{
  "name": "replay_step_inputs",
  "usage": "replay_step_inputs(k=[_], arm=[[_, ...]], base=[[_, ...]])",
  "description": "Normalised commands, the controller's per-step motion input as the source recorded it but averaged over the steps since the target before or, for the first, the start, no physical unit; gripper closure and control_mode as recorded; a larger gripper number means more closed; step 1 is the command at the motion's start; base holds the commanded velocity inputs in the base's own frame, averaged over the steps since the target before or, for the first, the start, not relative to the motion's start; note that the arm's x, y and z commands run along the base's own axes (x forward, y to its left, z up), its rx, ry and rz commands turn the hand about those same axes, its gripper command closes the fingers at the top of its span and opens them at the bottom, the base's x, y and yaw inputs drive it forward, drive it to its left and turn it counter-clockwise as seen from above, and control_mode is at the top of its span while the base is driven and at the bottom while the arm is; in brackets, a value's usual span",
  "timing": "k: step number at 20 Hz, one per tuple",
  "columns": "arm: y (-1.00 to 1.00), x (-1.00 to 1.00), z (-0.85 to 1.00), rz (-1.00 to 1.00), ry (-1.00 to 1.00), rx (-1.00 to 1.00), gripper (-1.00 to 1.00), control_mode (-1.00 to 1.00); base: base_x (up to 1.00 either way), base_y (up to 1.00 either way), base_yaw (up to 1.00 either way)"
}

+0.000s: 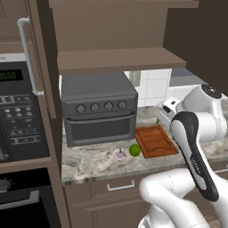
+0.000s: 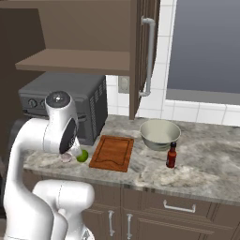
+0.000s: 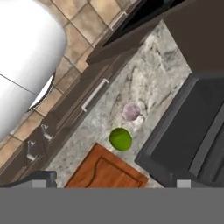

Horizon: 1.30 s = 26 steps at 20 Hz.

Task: Open the cabinet. Place the bowl and condiment on the counter. Then place the lime and garlic on the cutting board.

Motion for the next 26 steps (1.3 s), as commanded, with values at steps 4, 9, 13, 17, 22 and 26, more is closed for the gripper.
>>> replay_step_inputs(k=[4, 9, 13, 17, 22, 26], arm=[[0.40, 0.00, -0.19, 0.20, 0.01, -0.28, -1.00, -1.00], [0.01, 0.00, -0.24, 0.20, -0.20, -0.10, -1.00, -1.00], [-0.02, 0.00, -0.22, 0.29, -0.11, 0.00, -1.00, -1.00], [0.02, 0.00, -0.14, 0.18, -0.05, -0.08, -1.00, -1.00], [0.06, 0.05, 0.00, 0.10, 0.00, -0.09, -1.00, -1.00], [0.00, 0.02, -0.14, 0.13, 0.00, -0.01, -1.00, -1.00]], base=[[0.00, 0.00, 0.00], [0.00, 0.00, 0.00], [0.00, 0.00, 0.00], [0.00, 0.00, 0.00], [0.00, 0.00, 0.00], [0.00, 0.00, 0.00]])
